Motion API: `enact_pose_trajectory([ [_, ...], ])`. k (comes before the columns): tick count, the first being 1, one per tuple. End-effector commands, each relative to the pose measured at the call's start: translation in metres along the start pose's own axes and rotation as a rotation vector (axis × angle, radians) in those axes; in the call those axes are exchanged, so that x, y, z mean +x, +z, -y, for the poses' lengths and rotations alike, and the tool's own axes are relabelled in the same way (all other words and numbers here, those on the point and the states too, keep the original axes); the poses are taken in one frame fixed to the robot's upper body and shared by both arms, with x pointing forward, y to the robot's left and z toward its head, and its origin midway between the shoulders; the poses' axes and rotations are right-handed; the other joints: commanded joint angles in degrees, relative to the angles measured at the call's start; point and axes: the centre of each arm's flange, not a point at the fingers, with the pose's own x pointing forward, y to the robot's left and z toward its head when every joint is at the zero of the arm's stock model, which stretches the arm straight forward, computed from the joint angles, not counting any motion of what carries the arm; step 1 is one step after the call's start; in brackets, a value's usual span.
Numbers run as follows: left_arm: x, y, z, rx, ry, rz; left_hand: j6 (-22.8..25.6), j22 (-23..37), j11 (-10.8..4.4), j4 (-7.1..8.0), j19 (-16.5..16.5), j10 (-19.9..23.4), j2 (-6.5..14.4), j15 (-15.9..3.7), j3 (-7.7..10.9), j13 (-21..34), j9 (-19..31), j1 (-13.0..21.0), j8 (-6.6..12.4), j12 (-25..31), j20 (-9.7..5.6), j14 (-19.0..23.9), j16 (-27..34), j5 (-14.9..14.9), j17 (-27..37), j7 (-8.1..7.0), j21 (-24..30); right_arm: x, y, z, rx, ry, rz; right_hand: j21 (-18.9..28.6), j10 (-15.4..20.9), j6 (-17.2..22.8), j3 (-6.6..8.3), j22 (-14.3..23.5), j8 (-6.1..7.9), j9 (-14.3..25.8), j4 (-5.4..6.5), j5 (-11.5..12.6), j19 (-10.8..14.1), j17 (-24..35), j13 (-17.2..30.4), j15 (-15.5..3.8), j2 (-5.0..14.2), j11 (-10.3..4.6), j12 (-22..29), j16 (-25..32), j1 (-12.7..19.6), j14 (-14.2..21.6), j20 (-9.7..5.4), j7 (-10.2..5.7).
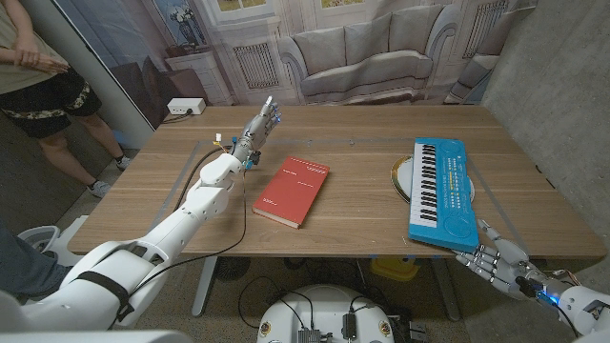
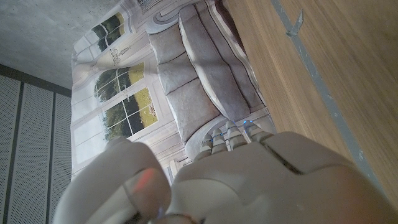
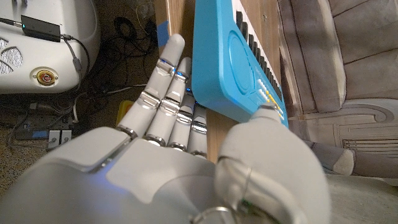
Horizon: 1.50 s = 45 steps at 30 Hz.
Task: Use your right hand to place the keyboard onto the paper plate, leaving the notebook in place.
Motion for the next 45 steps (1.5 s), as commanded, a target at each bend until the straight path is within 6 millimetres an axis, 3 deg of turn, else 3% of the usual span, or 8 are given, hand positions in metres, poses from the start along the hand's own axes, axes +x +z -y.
enact_pose_trajectory([
  [1, 0.001, 0.001, -0.003, 0.002, -0.002, 0.001, -0.1, 0.2, 0.0, 0.0, 0.0, -0.4, 0.2, 0.13, -0.47, 0.2, 0.1, 0.3, 0.44, 0.0, 0.14, -0.4, 0.3, 0.0, 0.2, -0.28, 0.1, 0.002, -0.006, -0.001, 0.028, -0.001, 0.014, -0.4, -0.7, -0.8, -0.52, 0.0, 0.01, 0.0, 0.4, 0.4, 0.0, 0.1, 0.1, 0.46, -0.33, 0.34, -0.2, -0.3, -0.8, -0.6, -0.96, -0.19],
  [13, 0.002, 0.003, -0.005, 0.005, -0.003, 0.004, -0.1, 0.2, -0.1, 0.01, 0.0, -0.4, 0.3, 0.12, -0.6, 0.2, 0.1, 0.3, 0.44, 0.1, 0.18, -0.5, 0.3, 0.0, 0.2, -0.3, 0.1, 0.001, -0.014, 0.002, 0.08, -0.008, 0.051, -1.5, -2.1, -3.8, -2.22, -0.1, -0.24, -0.3, 1.92, 0.5, 1.4, -0.2, 0.1, 1.15, -1.26, 1.24, -0.1, 0.1, -4.5, -1.3, -0.2, -0.71],
  [30, -0.002, 0.0, -0.005, -0.001, 0.001, 0.001, -0.1, 0.2, -0.07, 0.02, 0.0, -0.4, 0.3, 0.15, -0.79, 0.2, 0.1, 0.3, 0.42, 0.1, 0.19, -0.5, 0.3, 0.0, 0.2, -0.25, 0.1, -0.008, -0.027, 0.013, 0.129, -0.056, 0.049, -2.2, -2.7, -4.2, -3.1, -0.1, 0.09, -0.5, 2.62, 0.7, 1.9, -0.2, 0.1, 1.57, -1.66, 1.23, 0.1, 0.3, -6.4, -1.3, 0.55, -0.64],
  [33, -0.002, 0.0, -0.005, -0.004, -0.001, 0.001, -0.1, 0.2, -0.03, 0.02, 0.0, -0.4, 0.3, 0.15, -0.82, 0.2, 0.1, 0.3, 0.44, 0.1, 0.18, -0.5, 0.3, 0.0, 0.2, -0.25, 0.1, -0.01, -0.029, 0.012, 0.135, -0.058, 0.05, -2.4, -2.6, -3.9, -3.36, -0.1, 0.32, -0.6, 2.83, 0.7, 2.2, -0.3, 0.1, 1.62, -1.73, 1.29, 0.2, 0.5, -7.0, -0.9, 0.64, -0.05],
  [45, -0.002, -0.003, -0.004, -0.011, -0.003, 0.005, -0.1, 0.2, -0.04, 0.02, 0.0, -0.4, 0.4, 0.11, -0.94, 0.2, 0.1, 0.4, 0.43, 0.1, 0.21, -0.5, 0.3, 0.0, 0.2, -0.32, 0.1, -0.013, -0.015, 0.0, 0.096, -0.026, 0.08, -2.8, -2.6, -3.9, -3.79, -0.1, 0.45, -0.7, 3.15, 0.9, 2.8, -0.3, 0.0, 1.61, -1.8, 1.52, 0.4, 0.6, -8.0, -0.8, 0.68, 0.22],
])
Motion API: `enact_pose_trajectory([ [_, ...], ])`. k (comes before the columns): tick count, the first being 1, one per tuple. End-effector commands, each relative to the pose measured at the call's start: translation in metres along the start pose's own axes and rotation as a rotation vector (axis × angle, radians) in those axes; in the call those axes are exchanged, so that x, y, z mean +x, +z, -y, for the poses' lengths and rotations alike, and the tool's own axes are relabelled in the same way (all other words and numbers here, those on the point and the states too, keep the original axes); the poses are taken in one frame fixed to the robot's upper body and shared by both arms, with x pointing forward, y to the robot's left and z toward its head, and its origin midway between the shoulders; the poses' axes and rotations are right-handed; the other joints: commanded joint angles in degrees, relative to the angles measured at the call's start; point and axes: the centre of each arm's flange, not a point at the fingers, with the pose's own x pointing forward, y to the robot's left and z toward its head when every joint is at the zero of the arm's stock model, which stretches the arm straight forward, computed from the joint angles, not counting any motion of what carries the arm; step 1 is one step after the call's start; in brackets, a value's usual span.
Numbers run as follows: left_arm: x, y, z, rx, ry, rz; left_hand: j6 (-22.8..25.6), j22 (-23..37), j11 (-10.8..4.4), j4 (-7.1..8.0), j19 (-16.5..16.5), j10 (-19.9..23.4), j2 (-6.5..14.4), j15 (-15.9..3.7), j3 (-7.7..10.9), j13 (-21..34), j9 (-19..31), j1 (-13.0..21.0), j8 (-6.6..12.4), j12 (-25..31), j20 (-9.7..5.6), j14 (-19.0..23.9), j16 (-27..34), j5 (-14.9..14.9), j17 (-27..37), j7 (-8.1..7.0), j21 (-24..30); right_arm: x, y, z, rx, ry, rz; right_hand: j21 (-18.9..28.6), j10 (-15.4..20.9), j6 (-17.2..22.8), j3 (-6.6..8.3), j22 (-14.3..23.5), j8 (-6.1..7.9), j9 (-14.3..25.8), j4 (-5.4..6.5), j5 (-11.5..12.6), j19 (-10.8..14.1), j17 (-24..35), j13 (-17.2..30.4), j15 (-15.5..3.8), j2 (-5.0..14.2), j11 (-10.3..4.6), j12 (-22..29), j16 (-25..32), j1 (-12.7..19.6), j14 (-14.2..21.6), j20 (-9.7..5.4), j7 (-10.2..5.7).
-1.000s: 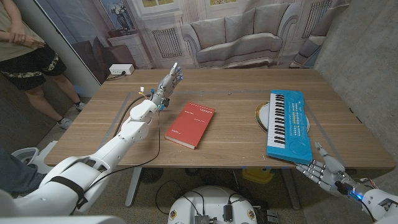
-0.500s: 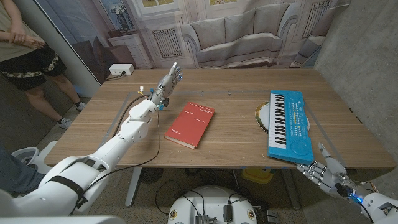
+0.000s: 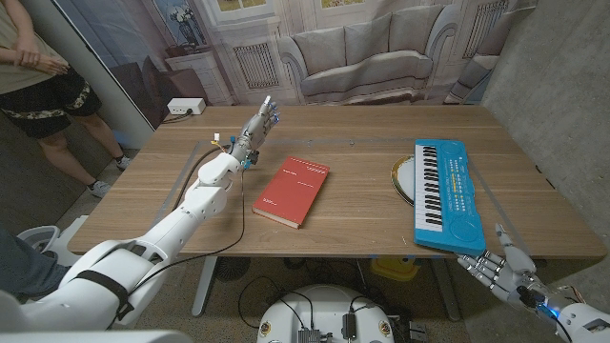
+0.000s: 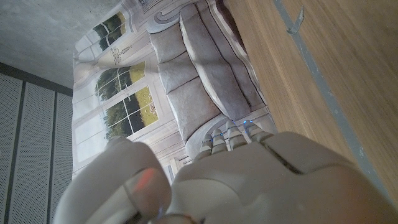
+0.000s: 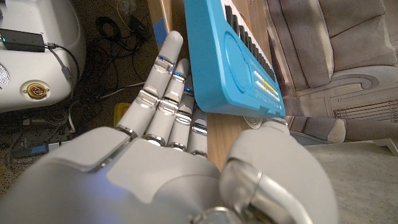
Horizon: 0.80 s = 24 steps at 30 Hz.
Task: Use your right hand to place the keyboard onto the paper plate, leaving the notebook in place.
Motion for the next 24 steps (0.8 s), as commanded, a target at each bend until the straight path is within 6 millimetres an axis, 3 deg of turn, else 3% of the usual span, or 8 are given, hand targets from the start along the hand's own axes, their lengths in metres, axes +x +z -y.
enact_pose_trajectory([
  [1, -0.002, -0.002, 0.0, -0.009, 0.0, 0.004, -0.1, 0.2, -0.02, 0.1, -0.1, -0.4, 0.1, 0.1, -0.56, 0.2, 0.1, 0.2, 0.42, 0.1, 0.22, -0.5, 0.3, 0.0, 0.2, -0.32, 0.1, -0.003, 0.011, -0.011, -0.032, 0.024, 0.024, -0.1, -0.4, 0.2, -0.53, 0.1, 0.25, 0.1, 0.19, 0.5, 0.6, 0.2, 0.0, 0.0, -0.07, 0.34, -0.1, 0.2, -0.5, 0.1, 0.07, 0.46],
  [9, -0.006, -0.002, -0.002, -0.01, 0.012, 0.004, -0.1, 0.2, -0.06, 0.1, -0.1, -0.4, 0.2, 0.12, -0.64, 0.2, 0.1, 0.2, 0.44, 0.1, 0.21, -0.5, 0.3, 0.0, 0.2, -0.26, 0.1, 0.001, 0.025, -0.022, -0.07, 0.053, 0.036, -0.4, -0.5, 0.2, -0.71, 0.1, 0.32, 0.1, 0.31, 0.5, 0.8, 0.2, 0.0, 0.1, -0.06, 0.26, -0.1, 0.3, -0.9, 0.1, 0.12, 0.68],
  [17, -0.008, -0.003, -0.003, -0.011, 0.02, 0.004, -0.1, 0.2, -0.08, 0.1, -0.1, -0.4, 0.2, 0.14, -0.72, 0.2, 0.1, 0.2, 0.44, 0.1, 0.22, -0.5, 0.3, 0.0, 0.2, -0.26, 0.1, 0.0, 0.037, -0.033, -0.113, 0.057, 0.025, -0.6, -0.1, 0.3, -0.77, 0.1, 0.44, -0.1, 0.34, 0.8, 1.6, 0.1, 0.0, 0.38, 0.32, 0.7, 0.2, 0.6, -1.3, 0.8, 0.12, 1.9],
  [24, -0.01, -0.006, -0.003, -0.019, 0.024, 0.0, -0.1, 0.2, -0.04, 0.1, -0.1, -0.4, 0.2, 0.08, -0.79, 0.2, 0.1, 0.2, 0.43, 0.1, 0.23, -0.5, 0.3, 0.0, 0.2, -0.24, 0.1, -0.003, 0.042, -0.038, -0.193, -0.016, -0.023, -0.9, -0.2, 0.4, -0.9, 0.1, 0.53, -0.1, 0.37, 0.8, 1.8, 0.1, -0.1, 0.59, 0.34, 0.82, 0.3, 0.5, -1.5, 0.8, 0.25, 2.17],
])
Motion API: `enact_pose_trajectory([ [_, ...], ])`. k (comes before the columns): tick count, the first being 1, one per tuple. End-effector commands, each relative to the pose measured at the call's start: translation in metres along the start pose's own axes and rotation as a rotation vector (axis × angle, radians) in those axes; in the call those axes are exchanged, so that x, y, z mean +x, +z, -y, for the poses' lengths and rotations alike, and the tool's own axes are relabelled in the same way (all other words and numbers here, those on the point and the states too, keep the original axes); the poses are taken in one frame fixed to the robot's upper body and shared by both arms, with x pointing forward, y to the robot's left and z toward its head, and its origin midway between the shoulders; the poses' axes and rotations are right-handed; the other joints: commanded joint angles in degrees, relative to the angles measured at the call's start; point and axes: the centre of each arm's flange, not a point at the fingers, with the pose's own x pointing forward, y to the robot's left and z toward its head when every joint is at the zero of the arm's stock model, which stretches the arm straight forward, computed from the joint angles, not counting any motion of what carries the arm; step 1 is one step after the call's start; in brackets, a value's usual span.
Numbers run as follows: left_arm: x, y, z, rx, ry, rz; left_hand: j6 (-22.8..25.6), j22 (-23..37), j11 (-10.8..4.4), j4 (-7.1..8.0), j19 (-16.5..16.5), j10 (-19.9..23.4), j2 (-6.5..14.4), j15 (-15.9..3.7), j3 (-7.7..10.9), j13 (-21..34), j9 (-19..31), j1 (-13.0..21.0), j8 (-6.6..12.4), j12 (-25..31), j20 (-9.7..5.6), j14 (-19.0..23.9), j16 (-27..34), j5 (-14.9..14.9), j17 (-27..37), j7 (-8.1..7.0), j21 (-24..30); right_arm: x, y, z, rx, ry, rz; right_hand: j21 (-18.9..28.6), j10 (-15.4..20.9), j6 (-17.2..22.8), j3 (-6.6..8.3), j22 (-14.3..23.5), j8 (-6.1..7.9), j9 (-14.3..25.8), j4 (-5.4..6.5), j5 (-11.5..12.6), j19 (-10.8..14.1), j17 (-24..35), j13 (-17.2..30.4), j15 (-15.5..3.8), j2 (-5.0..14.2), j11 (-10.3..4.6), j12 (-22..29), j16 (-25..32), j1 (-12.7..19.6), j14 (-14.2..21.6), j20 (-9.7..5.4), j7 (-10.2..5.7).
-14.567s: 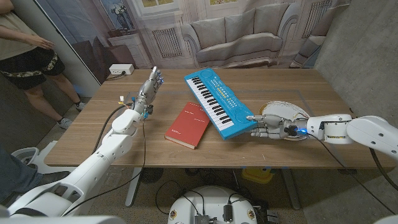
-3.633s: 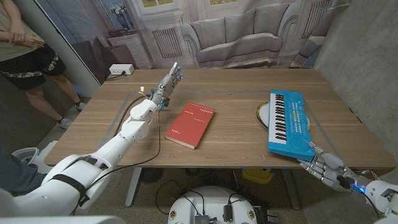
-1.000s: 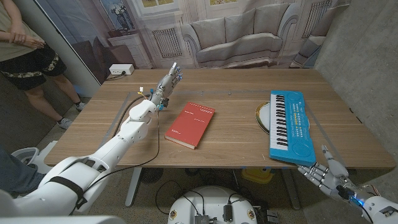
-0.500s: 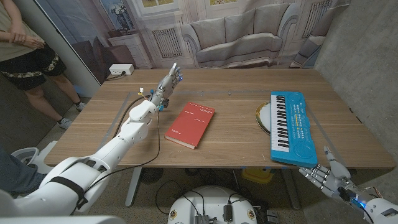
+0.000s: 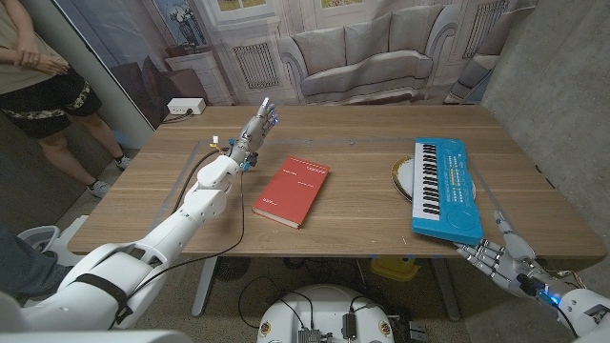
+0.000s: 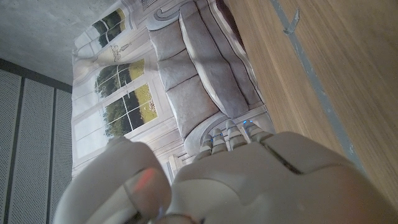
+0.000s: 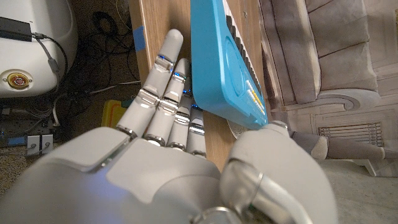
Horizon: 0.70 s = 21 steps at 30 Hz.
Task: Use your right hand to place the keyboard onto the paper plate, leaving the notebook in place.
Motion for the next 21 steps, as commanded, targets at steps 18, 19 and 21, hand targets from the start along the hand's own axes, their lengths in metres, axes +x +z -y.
enact_pose_trajectory([
  [18, -0.0035, -0.0018, -0.0009, -0.002, 0.002, -0.003, 0.0, 0.1, -0.1, 0.11, -0.1, -0.4, 0.3, 0.12, -0.5, 0.2, 0.1, 0.3, 0.46, 0.1, 0.23, -0.5, 0.3, 0.0, 0.2, -0.26, 0.1, -0.0069, 0.0092, -0.0127, -0.211, -0.196, -0.121, -0.9, 0.5, 0.8, -1.05, 0.0, 0.49, -0.1, 0.43, 0.5, 1.0, 0.0, 0.0, 0.24, -0.51, 0.45, 0.4, 0.1, -1.5, 0.5, 0.43, 0.7],
  [19, -0.0038, -0.0015, -0.0011, -0.002, 0.003, -0.002, 0.0, 0.1, -0.09, 0.11, -0.1, -0.4, 0.3, 0.11, -0.5, 0.2, 0.1, 0.3, 0.46, 0.1, 0.23, -0.5, 0.3, 0.0, 0.2, -0.25, 0.1, -0.0067, 0.0092, -0.0135, -0.214, -0.193, -0.12, -1.0, 0.5, 0.8, -1.08, 0.0, 0.49, -0.1, 0.44, 0.6, 1.0, 0.0, 0.0, 0.2, -0.51, 0.48, 0.4, 0.1, -1.6, 0.3, 0.47, 0.68],
  [21, -0.0045, -0.001, -0.0013, -0.003, 0.004, 0.0, 0.0, 0.1, -0.08, 0.11, -0.1, -0.4, 0.3, 0.12, -0.52, 0.2, 0.1, 0.3, 0.46, 0.1, 0.26, -0.5, 0.3, 0.0, 0.2, -0.25, 0.1, -0.0064, 0.0097, -0.0158, -0.228, -0.194, -0.115, -1.1, 0.4, 0.7, -1.1, 0.0, 0.48, -0.1, 0.44, 0.6, 0.9, 0.0, 0.0, 0.17, -0.51, 0.41, 0.3, 0.0, -1.6, 0.2, 0.47, 0.68],
])
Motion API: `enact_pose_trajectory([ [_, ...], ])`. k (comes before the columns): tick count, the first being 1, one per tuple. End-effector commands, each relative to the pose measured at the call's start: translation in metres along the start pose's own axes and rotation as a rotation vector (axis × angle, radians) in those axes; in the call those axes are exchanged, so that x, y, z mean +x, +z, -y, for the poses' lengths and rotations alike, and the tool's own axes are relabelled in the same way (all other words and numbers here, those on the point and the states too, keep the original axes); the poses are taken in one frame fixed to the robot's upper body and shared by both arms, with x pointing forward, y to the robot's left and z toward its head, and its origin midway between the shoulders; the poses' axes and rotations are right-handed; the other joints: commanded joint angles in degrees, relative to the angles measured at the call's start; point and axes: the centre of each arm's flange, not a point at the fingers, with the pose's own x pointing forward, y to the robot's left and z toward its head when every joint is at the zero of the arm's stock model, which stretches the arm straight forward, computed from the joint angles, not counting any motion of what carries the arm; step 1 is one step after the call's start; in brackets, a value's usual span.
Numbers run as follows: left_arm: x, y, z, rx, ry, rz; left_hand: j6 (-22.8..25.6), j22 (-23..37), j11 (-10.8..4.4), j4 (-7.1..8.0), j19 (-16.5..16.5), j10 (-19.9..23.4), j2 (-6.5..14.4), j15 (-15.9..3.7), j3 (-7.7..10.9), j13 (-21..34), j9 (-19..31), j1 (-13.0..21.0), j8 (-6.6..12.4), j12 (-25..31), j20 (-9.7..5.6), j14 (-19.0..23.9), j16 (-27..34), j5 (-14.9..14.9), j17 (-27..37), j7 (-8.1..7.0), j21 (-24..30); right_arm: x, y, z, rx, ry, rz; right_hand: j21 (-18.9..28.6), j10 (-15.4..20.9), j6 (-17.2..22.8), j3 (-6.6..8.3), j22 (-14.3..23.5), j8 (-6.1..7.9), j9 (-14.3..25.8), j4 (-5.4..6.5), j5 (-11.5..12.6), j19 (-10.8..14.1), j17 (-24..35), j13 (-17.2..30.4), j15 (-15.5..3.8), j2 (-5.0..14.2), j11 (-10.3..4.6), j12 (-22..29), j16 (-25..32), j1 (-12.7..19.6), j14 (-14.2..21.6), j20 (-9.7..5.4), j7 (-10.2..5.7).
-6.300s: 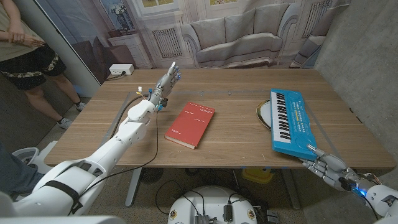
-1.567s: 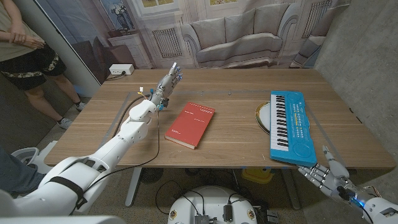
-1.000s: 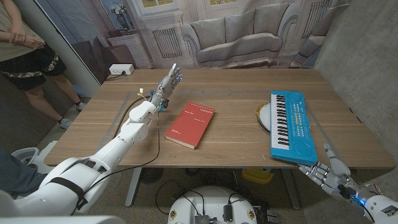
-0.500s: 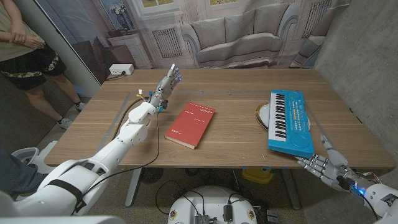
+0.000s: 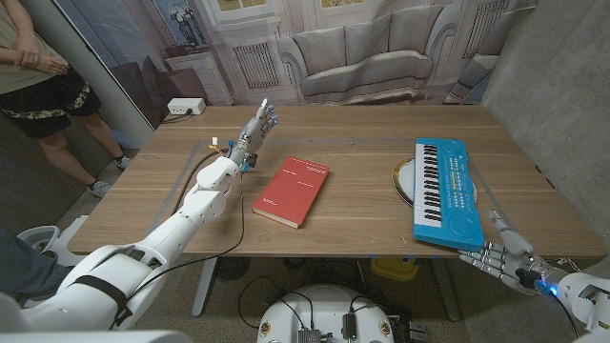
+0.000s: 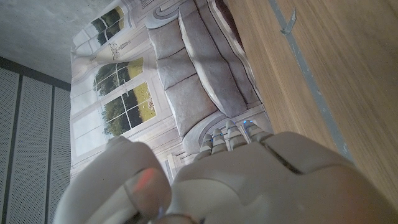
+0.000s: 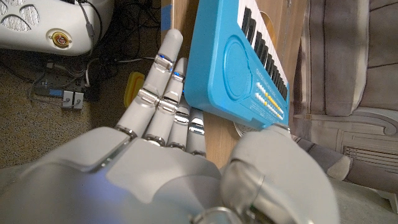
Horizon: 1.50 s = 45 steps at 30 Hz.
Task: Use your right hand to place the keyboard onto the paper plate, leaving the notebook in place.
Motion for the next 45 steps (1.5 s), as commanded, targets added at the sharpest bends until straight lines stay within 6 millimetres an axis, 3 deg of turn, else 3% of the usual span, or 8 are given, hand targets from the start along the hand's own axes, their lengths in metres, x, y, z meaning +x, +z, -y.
enact_pose_trajectory([
  [1, -0.003, 0.002, 0.0, 0.003, -0.001, 0.003, 0.0, 0.1, -0.09, 0.11, -0.1, -0.4, 0.3, 0.12, -0.53, 0.2, 0.1, 0.3, 0.46, 0.1, 0.26, -0.5, 0.3, 0.0, 0.2, -0.3, 0.1, -0.002, 0.001, -0.007, -0.067, -0.036, -0.001, -0.4, 0.2, 0.2, -0.43, 0.0, 0.22, 0.1, 0.22, 0.6, 0.3, 0.2, 0.2, -0.11, -0.13, 0.17, 0.3, 0.0, -0.4, -0.2, 0.08, 0.15],
  [15, -0.007, 0.0, 0.001, -0.004, 0.012, 0.008, 0.1, 0.1, -0.07, 0.12, -0.1, -0.4, 0.3, 0.1, -0.64, 0.2, 0.1, 0.3, 0.48, 0.1, 0.19, -0.5, 0.3, 0.1, 0.2, -0.27, 0.1, -0.007, 0.011, -0.027, -0.187, -0.097, 0.054, -1.7, -0.8, -0.1, -0.85, 0.1, 0.12, -0.1, 0.2, 0.9, -0.5, 0.1, 0.1, 0.39, -0.03, -0.19, 0.1, -0.8, -1.1, -2.5, 0.7, -0.27],
  [26, -0.007, 0.003, 0.003, -0.004, 0.015, 0.022, 0.1, 0.1, -0.1, 0.12, -0.1, -0.3, 0.4, 0.13, -0.73, 0.2, 0.1, 0.4, 0.47, 0.1, 0.19, -0.5, 0.3, 0.1, 0.2, -0.24, 0.1, -0.01, 0.018, -0.034, -0.278, -0.146, 0.059, -3.3, -0.9, -0.2, -1.19, 0.2, 0.13, -0.3, 0.13, 1.1, -2.5, 0.0, 0.0, 1.22, 0.16, -0.49, 0.2, -1.1, -1.7, -4.1, 1.57, -0.68],
  [45, 0.0, 0.002, 0.005, -0.005, -0.003, 0.015, 0.1, 0.1, -0.06, 0.13, -0.1, -0.4, 0.4, 0.12, -0.9, 0.2, 0.1, 0.4, 0.46, 0.1, 0.2, -0.5, 0.3, 0.1, 0.2, -0.27, 0.1, -0.021, 0.02, -0.063, -0.468, -0.283, 0.098, -4.2, -0.9, 0.1, -1.62, 0.2, 0.32, -0.4, 0.1, 1.3, -3.1, -0.1, 0.0, 0.94, 0.17, -0.98, 0.3, -1.0, -2.4, -4.9, 2.21, -1.25],
])
